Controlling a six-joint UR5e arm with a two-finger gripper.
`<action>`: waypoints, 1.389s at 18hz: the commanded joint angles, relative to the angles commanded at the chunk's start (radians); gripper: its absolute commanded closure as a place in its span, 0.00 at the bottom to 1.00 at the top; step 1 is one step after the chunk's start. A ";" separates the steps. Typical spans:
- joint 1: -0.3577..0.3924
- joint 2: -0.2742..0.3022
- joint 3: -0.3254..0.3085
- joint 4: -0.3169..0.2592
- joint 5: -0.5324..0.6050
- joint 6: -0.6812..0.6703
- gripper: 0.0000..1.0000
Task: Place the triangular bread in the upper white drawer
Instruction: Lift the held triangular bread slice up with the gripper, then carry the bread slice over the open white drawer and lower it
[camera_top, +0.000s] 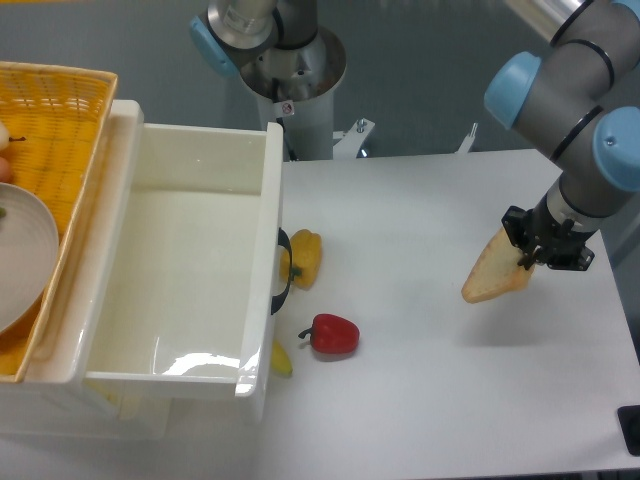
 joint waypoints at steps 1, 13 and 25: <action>0.000 0.002 0.000 0.000 0.000 0.000 1.00; -0.023 0.153 0.009 -0.049 -0.006 -0.048 1.00; -0.113 0.301 0.006 -0.144 -0.051 -0.166 1.00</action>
